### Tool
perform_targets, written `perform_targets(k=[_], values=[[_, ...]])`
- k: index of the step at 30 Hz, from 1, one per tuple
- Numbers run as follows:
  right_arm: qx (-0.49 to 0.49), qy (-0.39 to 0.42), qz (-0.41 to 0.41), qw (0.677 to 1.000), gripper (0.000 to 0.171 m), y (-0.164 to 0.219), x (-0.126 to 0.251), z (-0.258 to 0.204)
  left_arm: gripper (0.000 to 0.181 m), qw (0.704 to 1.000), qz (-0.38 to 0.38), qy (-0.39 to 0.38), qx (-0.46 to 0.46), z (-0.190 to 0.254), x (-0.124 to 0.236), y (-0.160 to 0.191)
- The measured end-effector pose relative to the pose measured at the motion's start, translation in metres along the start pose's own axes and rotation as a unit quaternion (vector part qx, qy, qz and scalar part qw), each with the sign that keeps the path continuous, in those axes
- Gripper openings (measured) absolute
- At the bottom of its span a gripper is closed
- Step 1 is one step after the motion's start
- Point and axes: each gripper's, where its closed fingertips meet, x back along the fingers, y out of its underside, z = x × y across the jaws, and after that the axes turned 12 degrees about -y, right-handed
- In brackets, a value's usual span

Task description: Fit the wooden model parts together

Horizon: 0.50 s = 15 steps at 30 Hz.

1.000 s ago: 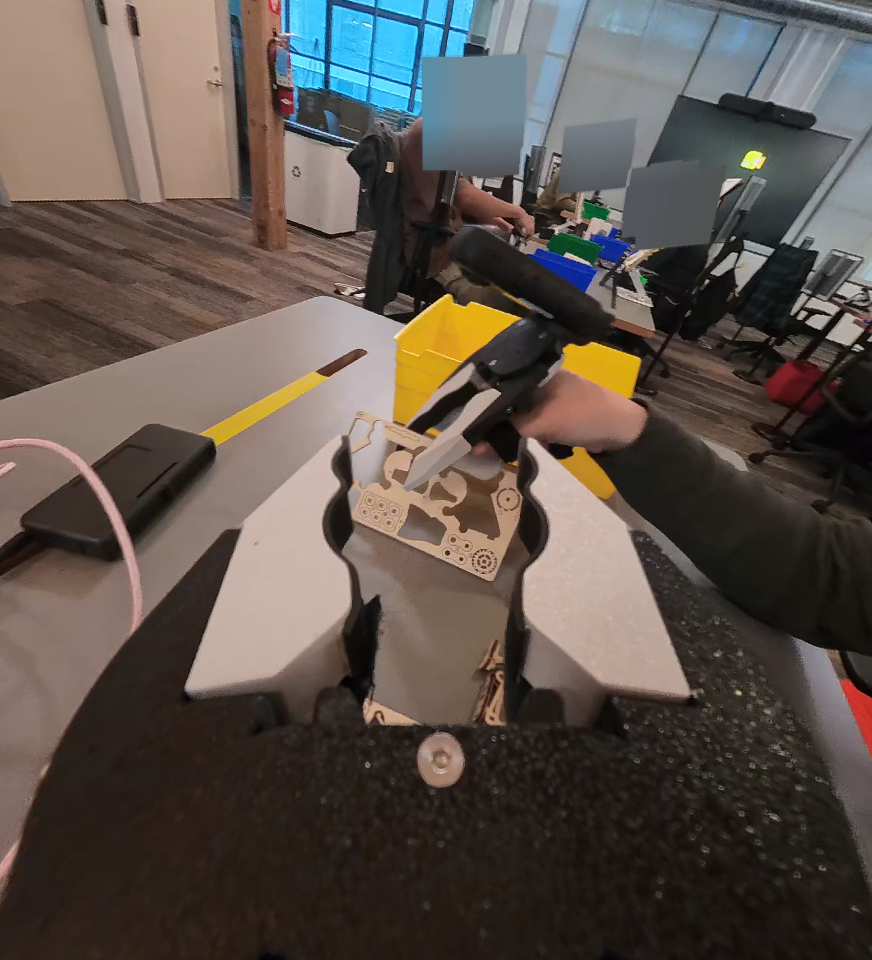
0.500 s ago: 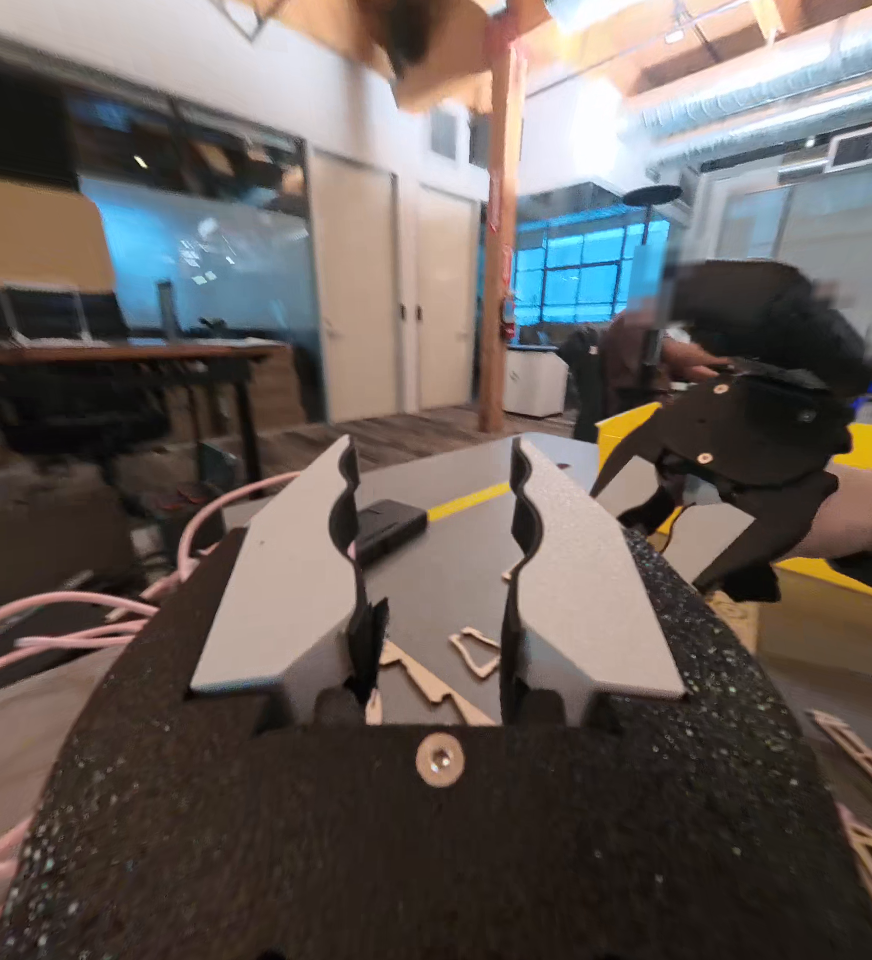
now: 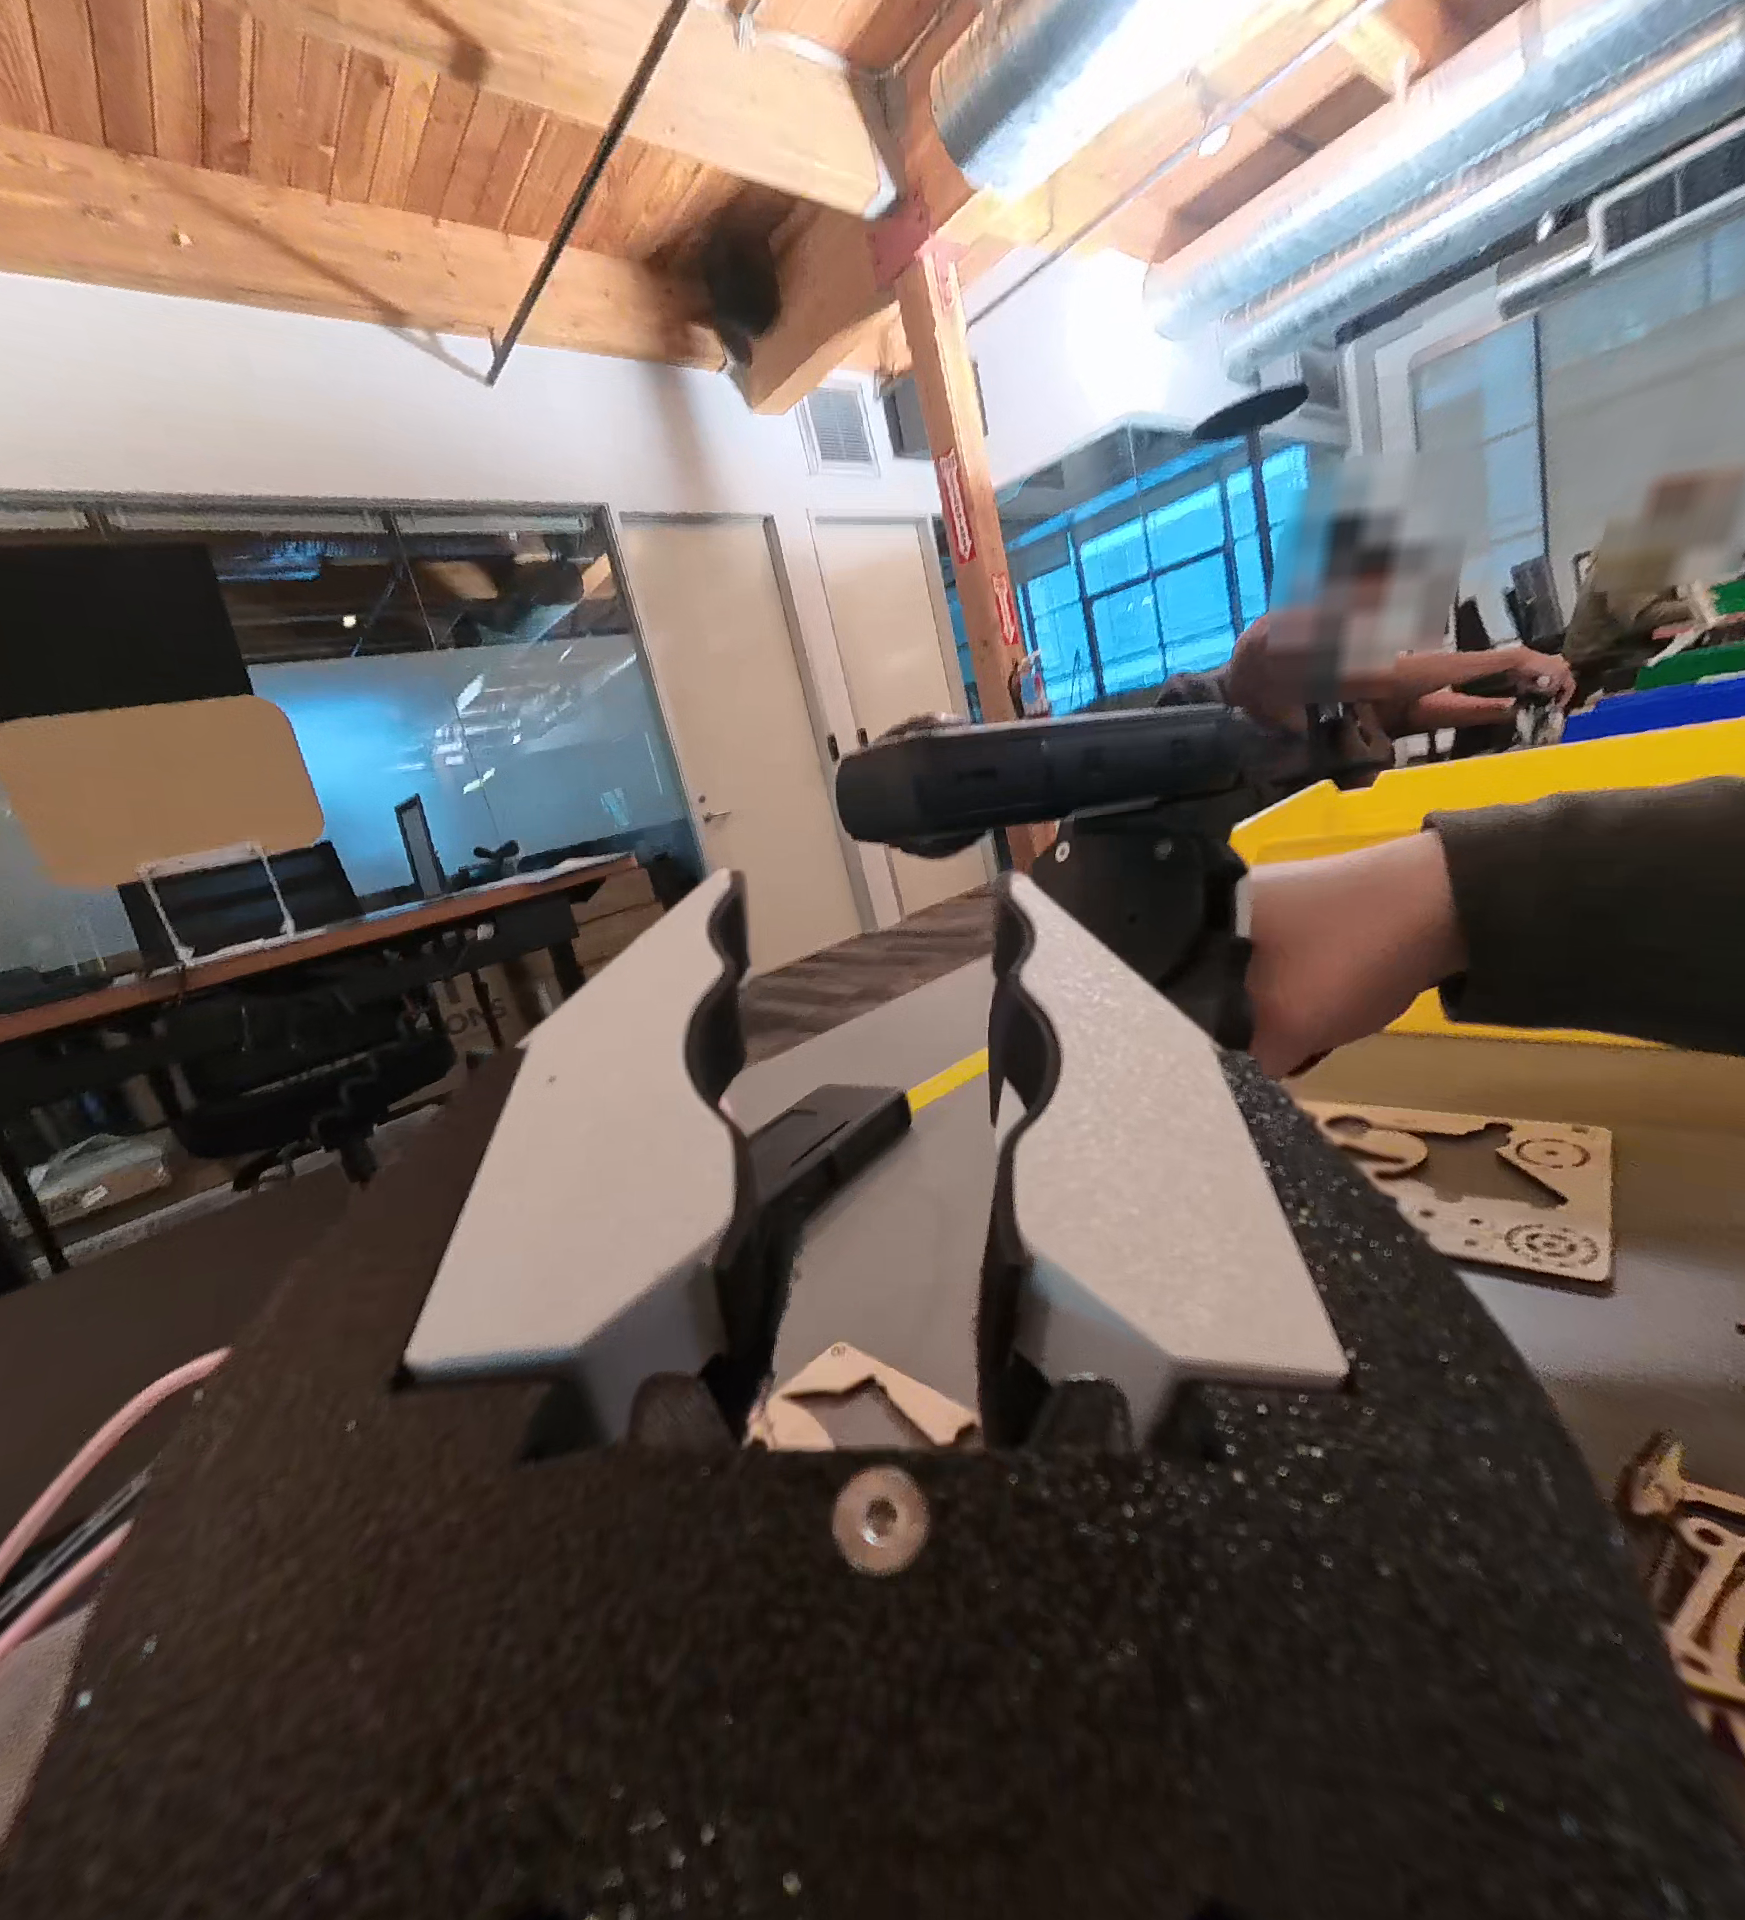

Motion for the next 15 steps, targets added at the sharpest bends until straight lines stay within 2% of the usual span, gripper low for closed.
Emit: perform_targets(k=[3, 7, 11, 15], values=[[0.0, 0.006, 0.023, 1.0, 0.002, -0.001, 0.005, -0.009, 0.045, 0.999, 0.031, 0.014, 0.004, 0.004, 0.008, -0.015], [0.002, 0.028, 0.077, 0.997, 0.002, 0.001, 0.028, -0.039, 0.048, 0.999, 0.033, 0.019, -0.012, 0.012, 0.021, -0.023], [0.016, 0.035, 0.124, 0.992, 0.001, 0.009, 0.051, -0.106, 0.047, 0.997, 0.021, 0.072, 0.022, 0.044, 0.066, -0.037], [-0.037, 0.0, 0.128, 0.991, 0.001, 0.029, 0.044, -0.186, 0.046, 0.991, 0.027, 0.129, -0.025, 0.079, 0.118, -0.055]])
